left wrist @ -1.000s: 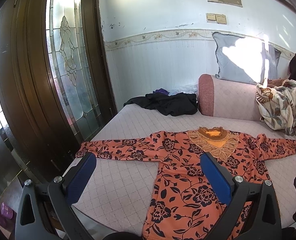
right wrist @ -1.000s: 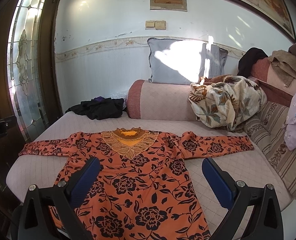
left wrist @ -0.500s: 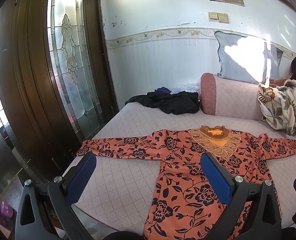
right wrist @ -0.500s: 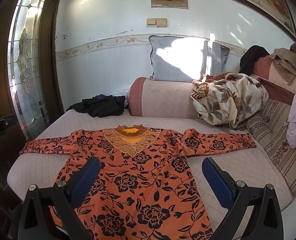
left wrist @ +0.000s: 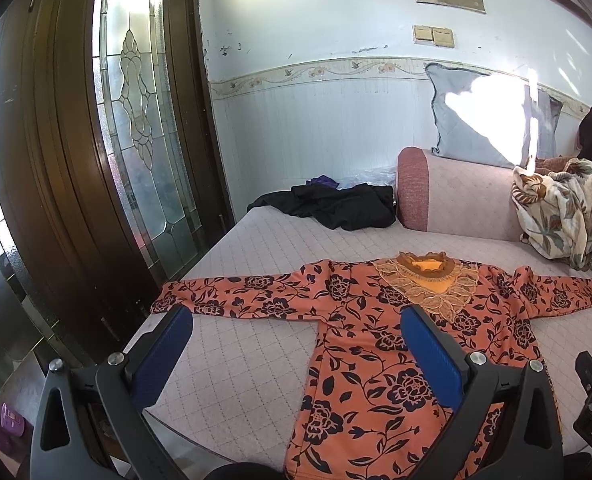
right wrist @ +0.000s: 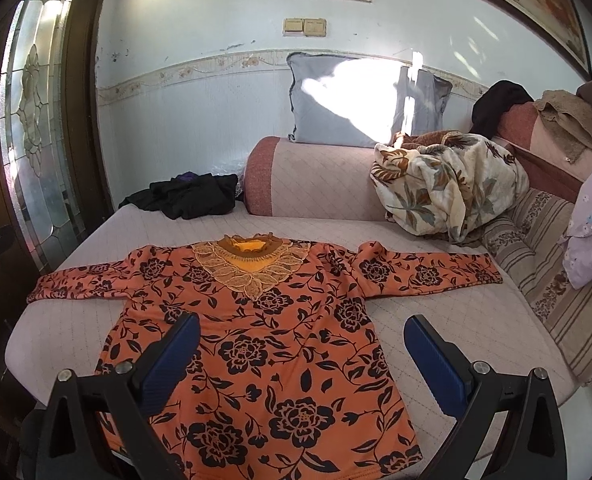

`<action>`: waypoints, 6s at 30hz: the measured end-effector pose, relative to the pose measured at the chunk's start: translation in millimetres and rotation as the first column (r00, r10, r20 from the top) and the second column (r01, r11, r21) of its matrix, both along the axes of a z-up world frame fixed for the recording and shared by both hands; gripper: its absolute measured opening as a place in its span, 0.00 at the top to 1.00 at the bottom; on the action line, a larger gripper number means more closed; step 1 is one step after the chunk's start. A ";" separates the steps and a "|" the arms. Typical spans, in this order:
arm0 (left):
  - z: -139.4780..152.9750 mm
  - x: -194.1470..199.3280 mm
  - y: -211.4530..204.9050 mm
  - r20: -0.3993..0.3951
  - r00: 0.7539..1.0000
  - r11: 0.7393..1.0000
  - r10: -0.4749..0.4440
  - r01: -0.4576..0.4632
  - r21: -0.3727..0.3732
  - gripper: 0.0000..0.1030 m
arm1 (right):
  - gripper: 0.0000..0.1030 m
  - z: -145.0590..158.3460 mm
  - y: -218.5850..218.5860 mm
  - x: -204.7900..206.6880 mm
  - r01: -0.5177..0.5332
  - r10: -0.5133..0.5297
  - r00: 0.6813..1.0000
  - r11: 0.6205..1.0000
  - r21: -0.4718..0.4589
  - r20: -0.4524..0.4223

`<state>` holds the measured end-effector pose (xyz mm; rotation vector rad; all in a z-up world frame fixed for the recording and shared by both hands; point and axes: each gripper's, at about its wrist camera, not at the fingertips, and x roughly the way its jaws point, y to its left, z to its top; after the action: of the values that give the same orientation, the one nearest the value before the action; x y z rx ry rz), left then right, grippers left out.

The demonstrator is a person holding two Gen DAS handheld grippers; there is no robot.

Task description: Fold small clothes

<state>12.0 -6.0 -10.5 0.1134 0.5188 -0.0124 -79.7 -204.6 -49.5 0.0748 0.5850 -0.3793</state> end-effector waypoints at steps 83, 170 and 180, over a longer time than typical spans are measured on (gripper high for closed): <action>-11.8 2.2 -17.9 -0.014 0.999 0.999 -0.047 0.047 0.022 0.00 | 0.00 -3.8 -4.2 22.6 0.068 -0.069 0.993 0.998 -0.017 -0.100; -234.1 243.2 -129.6 -0.394 0.917 0.993 -0.063 0.096 0.064 0.00 | 0.93 -163.2 -517.8 119.1 0.305 -0.610 0.780 0.565 0.767 0.140; -185.7 252.3 -25.6 -0.267 0.952 0.988 0.149 -0.130 0.087 0.00 | 0.93 -13.9 -278.3 214.7 -0.095 -0.118 0.944 0.798 0.596 0.308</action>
<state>264.2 -31.6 -196.2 0.1425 0.8030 0.1301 135.0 -483.0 -63.4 0.7536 0.3490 -0.1692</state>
